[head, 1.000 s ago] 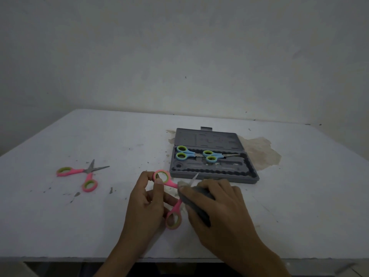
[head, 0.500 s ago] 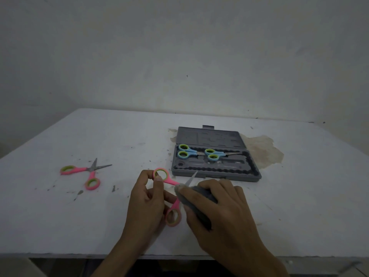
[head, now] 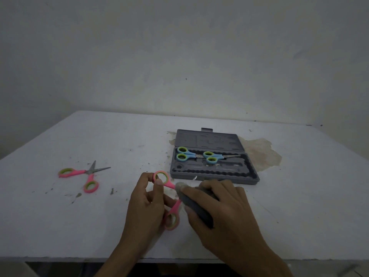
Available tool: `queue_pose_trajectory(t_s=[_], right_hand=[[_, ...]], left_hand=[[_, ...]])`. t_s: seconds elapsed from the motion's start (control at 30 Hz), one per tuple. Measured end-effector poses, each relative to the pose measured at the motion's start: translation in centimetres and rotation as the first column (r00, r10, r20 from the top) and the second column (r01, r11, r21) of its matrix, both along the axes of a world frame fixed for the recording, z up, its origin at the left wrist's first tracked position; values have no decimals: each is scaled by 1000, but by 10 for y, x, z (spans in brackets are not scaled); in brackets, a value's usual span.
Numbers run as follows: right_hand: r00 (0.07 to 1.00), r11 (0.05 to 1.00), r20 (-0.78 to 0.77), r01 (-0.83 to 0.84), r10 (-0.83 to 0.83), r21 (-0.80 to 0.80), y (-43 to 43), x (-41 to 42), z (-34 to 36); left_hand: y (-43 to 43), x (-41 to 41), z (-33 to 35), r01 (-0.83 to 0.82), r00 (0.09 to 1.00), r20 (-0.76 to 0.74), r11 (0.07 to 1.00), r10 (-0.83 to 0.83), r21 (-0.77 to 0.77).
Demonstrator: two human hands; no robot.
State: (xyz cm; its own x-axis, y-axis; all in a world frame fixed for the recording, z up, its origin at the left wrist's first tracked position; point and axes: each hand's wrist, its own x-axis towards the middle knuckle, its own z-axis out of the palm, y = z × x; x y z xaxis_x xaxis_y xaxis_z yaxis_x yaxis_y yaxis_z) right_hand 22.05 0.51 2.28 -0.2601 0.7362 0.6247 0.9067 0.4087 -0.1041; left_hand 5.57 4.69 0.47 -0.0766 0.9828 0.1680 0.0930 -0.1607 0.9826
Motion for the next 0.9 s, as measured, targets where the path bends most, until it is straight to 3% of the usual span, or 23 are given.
queue_pose_trajectory(t_s=[0.17, 0.27, 0.4, 0.53, 0.6, 0.77, 0.9], right_hand=[[977, 969, 36, 214, -211, -126, 21, 16, -12], [956, 951, -48, 282, -290, -130, 16, 36, -14], [958, 982, -215, 185, -188, -35, 4, 31, -1], [997, 998, -78, 13, -18, -68, 4, 11, 6], [1000, 992, -6, 24, -25, -127, 12, 8, 0], [982, 980, -91, 155, -167, -128, 20, 26, -4], [999, 994, -45, -10, 5, -110, 5, 14, 4]], left_hand=[[0, -3, 1, 14, 999, 33, 1000, -13, -10], [1, -1, 0, 19, 1000, 24, 1000, -19, -5], [4, -1, -4, -10, 1000, -24, 1000, 11, 6], [3, 0, 0, 13, 999, -47, 1000, -12, 10], [3, 0, 0, 30, 999, -42, 1000, -30, -3], [4, -1, -2, 26, 999, -36, 1000, -26, -11], [3, 0, -2, 45, 998, -37, 999, -45, 0]])
